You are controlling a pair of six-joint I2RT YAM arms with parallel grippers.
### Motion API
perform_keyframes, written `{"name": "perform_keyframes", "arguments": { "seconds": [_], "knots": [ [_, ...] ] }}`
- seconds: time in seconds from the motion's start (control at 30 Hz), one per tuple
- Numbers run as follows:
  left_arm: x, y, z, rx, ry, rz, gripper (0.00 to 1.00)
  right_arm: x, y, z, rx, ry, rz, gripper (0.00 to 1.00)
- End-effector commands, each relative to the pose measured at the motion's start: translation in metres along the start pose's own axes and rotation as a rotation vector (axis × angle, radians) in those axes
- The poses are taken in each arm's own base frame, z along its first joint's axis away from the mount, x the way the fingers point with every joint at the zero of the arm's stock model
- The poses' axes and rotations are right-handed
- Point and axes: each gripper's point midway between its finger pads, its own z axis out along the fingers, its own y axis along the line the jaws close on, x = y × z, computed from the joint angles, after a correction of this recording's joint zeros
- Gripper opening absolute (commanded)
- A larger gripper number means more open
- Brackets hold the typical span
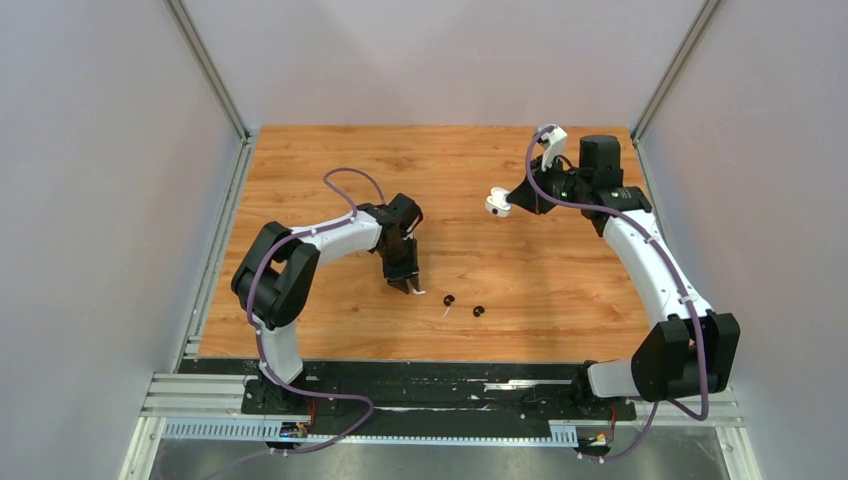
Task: Insert the wireless bluetooth earbuds into the charging case
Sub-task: Pick up the earbud from the center of the board.
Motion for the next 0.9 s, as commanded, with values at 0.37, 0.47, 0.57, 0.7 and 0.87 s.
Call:
{"name": "perform_keyframes", "arguments": {
  "seconds": [0.37,0.47,0.57,0.7,0.87],
  "knots": [
    [-0.007,-0.010,0.006,0.010,-0.022,0.019,0.32,-0.008,0.008,-0.014,-0.004,-0.052,-0.020,0.00],
    [-0.008,-0.010,0.008,0.000,-0.021,0.029,0.30,-0.007,0.008,-0.015,-0.001,-0.053,-0.019,0.00],
    [-0.007,-0.009,0.010,-0.008,-0.017,0.032,0.27,-0.006,0.007,-0.016,0.002,-0.053,-0.017,0.00],
    [-0.007,-0.006,0.007,-0.030,-0.019,0.038,0.28,-0.007,0.006,-0.017,0.005,-0.057,-0.019,0.00],
    [-0.009,-0.002,0.001,-0.052,-0.031,0.064,0.30,-0.005,0.006,-0.016,-0.003,-0.053,-0.013,0.00]
  ]
}}
